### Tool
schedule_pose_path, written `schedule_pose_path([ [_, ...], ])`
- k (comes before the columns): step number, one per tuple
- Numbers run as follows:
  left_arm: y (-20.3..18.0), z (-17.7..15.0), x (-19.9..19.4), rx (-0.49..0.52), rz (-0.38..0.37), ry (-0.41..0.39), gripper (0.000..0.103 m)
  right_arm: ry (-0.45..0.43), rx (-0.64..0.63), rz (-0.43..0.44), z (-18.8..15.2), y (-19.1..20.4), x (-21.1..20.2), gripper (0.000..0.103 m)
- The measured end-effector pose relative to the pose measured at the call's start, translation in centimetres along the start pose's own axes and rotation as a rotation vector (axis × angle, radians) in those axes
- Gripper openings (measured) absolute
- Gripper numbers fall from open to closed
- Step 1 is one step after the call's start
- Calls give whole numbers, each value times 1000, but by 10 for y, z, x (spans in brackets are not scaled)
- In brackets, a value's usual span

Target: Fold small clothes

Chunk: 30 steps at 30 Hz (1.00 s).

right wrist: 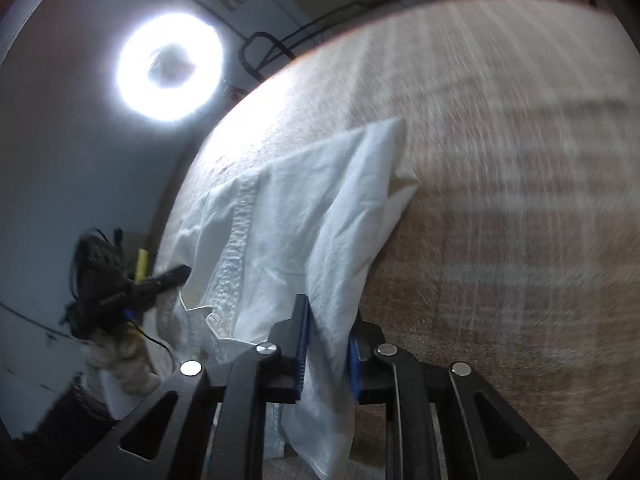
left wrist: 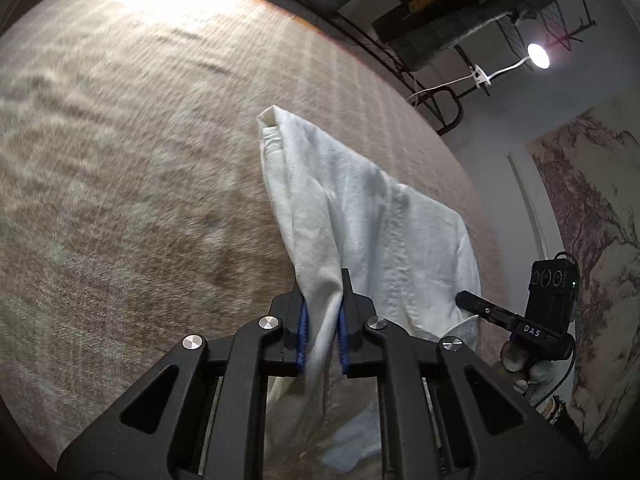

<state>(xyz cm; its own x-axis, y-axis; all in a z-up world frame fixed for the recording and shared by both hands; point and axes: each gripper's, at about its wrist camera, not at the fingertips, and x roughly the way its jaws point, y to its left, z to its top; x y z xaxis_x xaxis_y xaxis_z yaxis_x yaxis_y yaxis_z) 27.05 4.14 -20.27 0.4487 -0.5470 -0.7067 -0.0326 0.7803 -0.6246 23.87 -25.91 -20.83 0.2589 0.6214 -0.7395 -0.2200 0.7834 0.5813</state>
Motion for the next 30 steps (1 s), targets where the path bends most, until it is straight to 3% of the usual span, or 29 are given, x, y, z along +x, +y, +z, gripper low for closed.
schedule_pose_path([
  [6,-53,7,-7,103,-27,-4,8,-37,-77,-77,3,24,-24,11],
  [11,-105,27,15,190,-65,-2,7,-105,-111,-130,10,22,-71,11],
  [21,-231,83,131,345,-125,26,7,-252,-101,-332,54,-42,-164,10],
  [30,-311,130,242,448,-121,-12,7,-348,-60,-476,127,-127,-200,10],
])
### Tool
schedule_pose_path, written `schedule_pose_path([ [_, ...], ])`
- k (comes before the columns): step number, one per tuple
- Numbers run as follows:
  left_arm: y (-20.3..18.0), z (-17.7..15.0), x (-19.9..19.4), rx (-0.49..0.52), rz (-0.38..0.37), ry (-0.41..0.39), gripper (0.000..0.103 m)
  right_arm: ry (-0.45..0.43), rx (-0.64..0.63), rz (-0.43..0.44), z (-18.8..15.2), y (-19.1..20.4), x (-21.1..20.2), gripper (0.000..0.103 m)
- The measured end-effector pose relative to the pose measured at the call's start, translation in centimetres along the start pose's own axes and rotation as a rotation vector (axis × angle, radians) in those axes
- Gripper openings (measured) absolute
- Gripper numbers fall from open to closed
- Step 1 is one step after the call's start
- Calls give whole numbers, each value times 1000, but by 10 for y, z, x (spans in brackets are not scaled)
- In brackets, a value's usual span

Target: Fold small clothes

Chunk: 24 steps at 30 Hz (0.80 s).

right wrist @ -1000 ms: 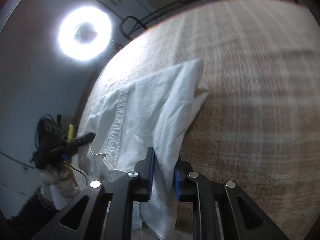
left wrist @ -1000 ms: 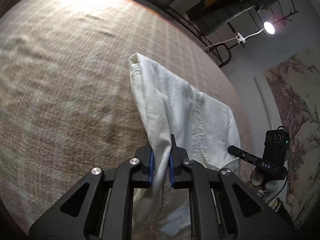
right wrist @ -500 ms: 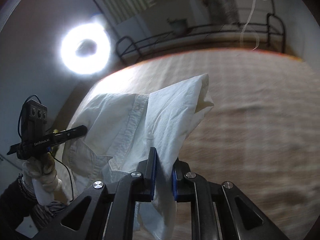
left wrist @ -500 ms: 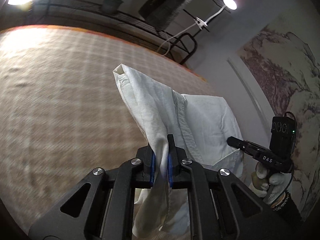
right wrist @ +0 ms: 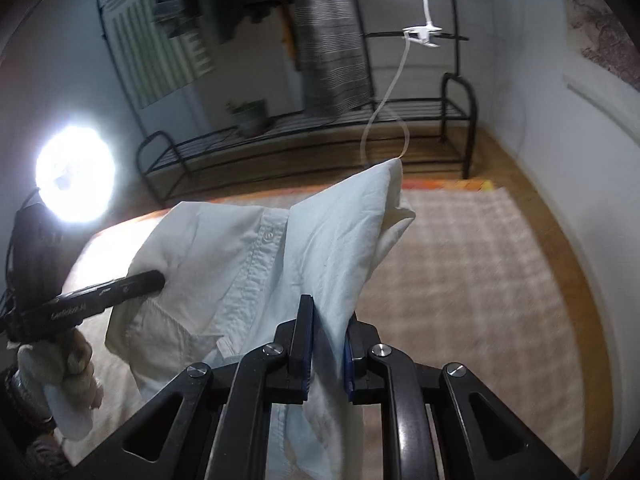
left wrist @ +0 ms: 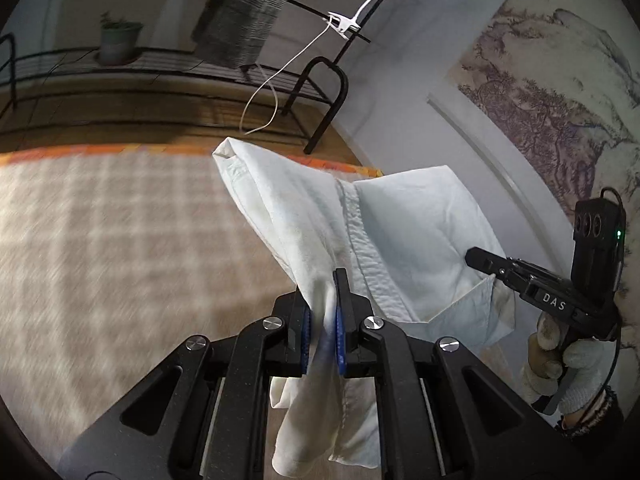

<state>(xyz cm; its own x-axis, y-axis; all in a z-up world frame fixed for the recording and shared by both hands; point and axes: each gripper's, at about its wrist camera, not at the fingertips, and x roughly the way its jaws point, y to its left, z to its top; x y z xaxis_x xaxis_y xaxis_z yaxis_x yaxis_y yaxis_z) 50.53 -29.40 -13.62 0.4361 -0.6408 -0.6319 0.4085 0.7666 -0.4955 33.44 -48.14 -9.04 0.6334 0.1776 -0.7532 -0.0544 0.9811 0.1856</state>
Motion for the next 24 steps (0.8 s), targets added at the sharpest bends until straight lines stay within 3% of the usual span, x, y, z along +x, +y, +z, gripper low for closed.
schedule_pose_path([
  [9,8,27,81,15,57,5,7,-34,29,-70,38,-56,63,10],
  [14,11,22,106,80,213,32,14,8,24,-160,35,-70,98,13],
  [16,15,21,105,75,242,43,19,35,32,-241,34,-74,108,26],
  [18,12,21,98,89,261,29,20,44,56,-288,33,-78,107,27],
  [24,-10,12,45,151,250,-26,19,-39,81,-290,36,-68,57,27],
])
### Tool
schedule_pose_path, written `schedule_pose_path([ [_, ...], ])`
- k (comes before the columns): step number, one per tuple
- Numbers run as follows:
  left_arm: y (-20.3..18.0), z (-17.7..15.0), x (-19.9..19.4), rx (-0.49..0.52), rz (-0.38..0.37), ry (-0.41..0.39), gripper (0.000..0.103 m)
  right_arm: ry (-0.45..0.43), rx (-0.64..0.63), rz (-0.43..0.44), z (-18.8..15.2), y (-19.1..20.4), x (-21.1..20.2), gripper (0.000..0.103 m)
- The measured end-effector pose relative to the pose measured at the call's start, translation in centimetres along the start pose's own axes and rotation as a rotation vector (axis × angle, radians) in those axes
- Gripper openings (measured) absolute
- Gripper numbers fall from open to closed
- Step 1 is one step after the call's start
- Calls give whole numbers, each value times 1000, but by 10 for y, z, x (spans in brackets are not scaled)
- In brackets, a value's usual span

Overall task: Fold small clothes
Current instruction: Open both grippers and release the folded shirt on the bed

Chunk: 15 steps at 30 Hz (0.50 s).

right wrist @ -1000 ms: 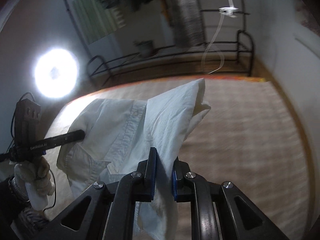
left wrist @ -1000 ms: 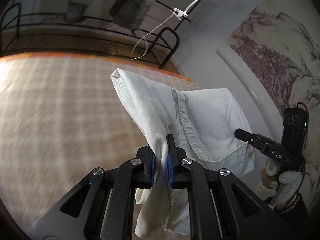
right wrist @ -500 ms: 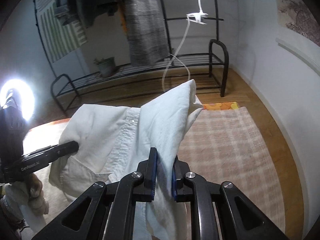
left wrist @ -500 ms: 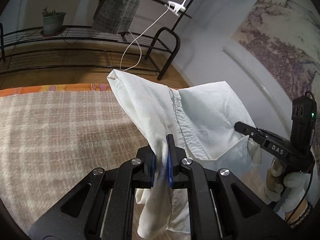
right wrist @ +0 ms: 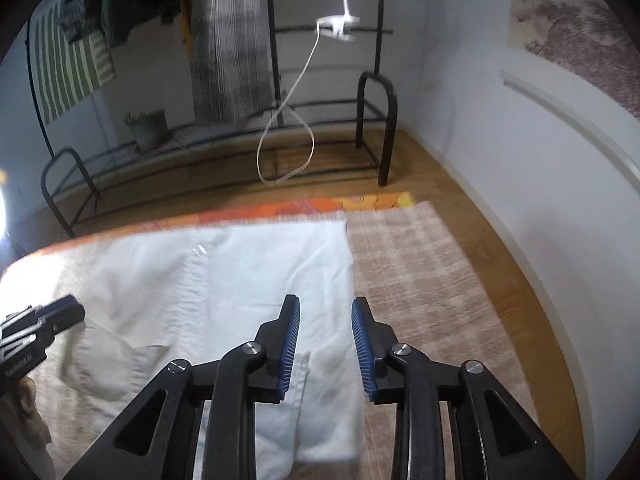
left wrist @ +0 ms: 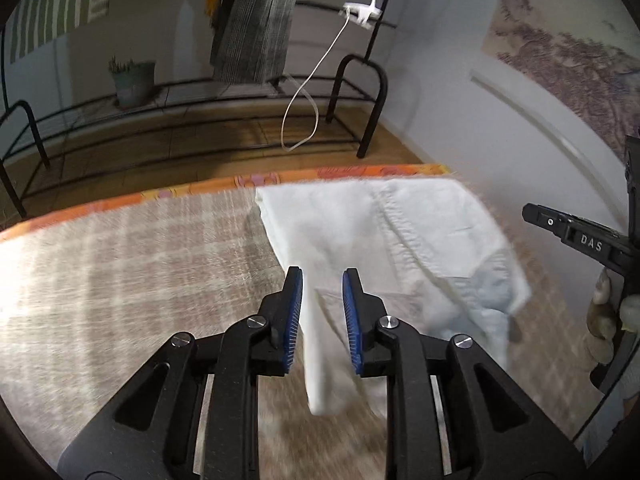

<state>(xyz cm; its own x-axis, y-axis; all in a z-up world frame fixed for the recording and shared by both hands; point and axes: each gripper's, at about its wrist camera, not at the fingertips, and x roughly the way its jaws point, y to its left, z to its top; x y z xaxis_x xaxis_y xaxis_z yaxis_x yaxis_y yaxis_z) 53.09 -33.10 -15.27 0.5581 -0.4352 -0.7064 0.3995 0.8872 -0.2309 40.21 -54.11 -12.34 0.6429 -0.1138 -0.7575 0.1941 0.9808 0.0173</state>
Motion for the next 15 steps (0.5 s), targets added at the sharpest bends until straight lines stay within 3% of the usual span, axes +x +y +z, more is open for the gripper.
schedule_pose_path([
  [9,-24,-15,-126,53,-39,-105,21,-100,13,-8,-9,25,-113,28],
  [10,-26,-18,-140,54,-40,-115,23,-112,16,-7,-13,28,-128,28],
  [12,-28,-25,-168,47,-47,-135,48,-130,26,-5,-20,36,-157,29],
  [15,-32,-42,-210,63,-40,-175,51,-145,26,-10,-36,47,-197,32],
])
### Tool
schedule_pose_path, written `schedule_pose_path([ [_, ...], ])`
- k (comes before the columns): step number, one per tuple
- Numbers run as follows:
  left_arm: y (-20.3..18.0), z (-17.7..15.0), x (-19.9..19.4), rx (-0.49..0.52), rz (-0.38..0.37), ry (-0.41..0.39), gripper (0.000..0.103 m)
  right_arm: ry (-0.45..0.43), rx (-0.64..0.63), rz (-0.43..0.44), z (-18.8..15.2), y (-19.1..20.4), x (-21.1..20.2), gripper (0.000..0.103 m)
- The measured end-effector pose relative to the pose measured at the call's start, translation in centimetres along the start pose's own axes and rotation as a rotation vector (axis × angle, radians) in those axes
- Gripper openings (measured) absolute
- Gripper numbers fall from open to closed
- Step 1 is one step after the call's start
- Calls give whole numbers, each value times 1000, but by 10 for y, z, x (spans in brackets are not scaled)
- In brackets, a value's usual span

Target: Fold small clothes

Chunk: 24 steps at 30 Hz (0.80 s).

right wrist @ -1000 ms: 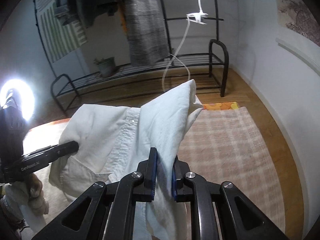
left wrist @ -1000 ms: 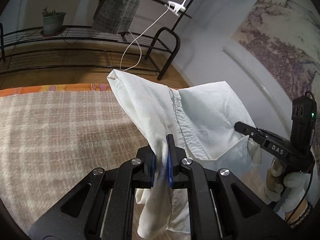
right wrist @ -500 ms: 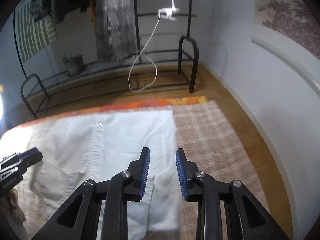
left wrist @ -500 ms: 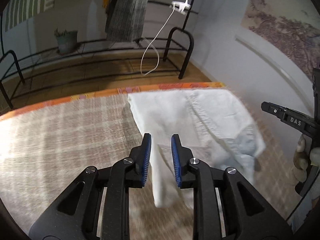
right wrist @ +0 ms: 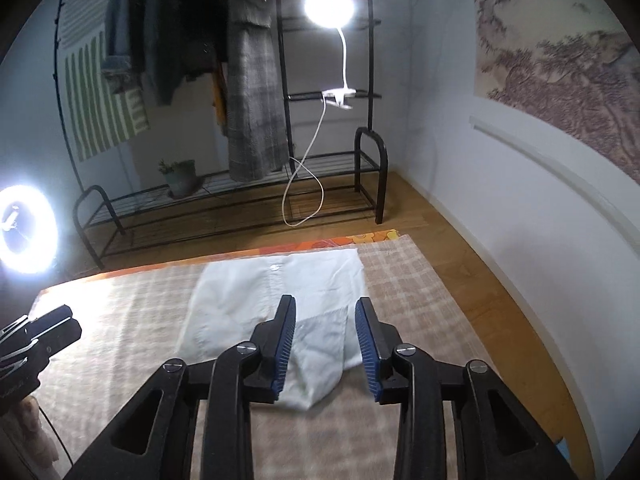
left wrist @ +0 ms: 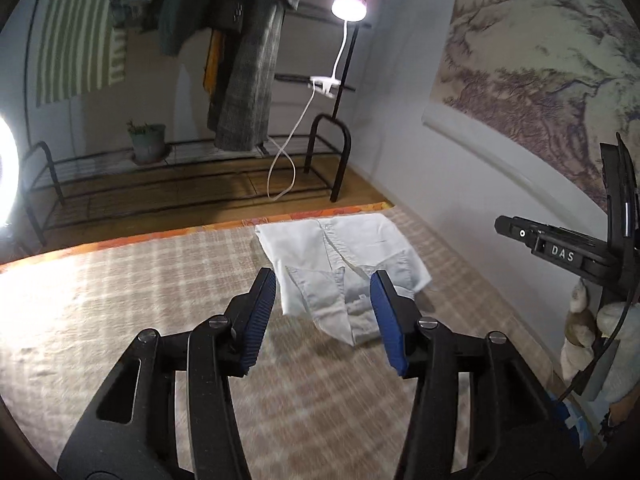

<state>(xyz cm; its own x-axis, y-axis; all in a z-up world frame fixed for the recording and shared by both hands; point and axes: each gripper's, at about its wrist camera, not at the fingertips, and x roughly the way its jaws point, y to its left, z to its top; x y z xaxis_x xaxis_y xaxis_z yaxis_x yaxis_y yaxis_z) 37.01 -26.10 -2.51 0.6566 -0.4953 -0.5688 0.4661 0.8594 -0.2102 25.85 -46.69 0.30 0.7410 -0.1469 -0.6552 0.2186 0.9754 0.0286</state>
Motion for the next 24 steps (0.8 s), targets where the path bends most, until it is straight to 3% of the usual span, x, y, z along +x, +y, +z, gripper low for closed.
schedule_pose_path([
  [3,-4,-11,-34,20,-1,-15,59,-13,-37,-13,-12,14,-35,35],
  [6,-4,-29,-69,32,-12,-23,72,-40,-62,-21,-30,29,-72,54],
  [11,-3,-60,-109,53,-3,-23,79,-62,-31,-9,-64,45,-113,76],
  [18,3,-93,-141,75,29,-32,85,-51,15,-17,-113,56,-128,83],
  [24,-2,-102,-150,129,62,-37,90,-61,6,-61,-133,65,-133,89],
])
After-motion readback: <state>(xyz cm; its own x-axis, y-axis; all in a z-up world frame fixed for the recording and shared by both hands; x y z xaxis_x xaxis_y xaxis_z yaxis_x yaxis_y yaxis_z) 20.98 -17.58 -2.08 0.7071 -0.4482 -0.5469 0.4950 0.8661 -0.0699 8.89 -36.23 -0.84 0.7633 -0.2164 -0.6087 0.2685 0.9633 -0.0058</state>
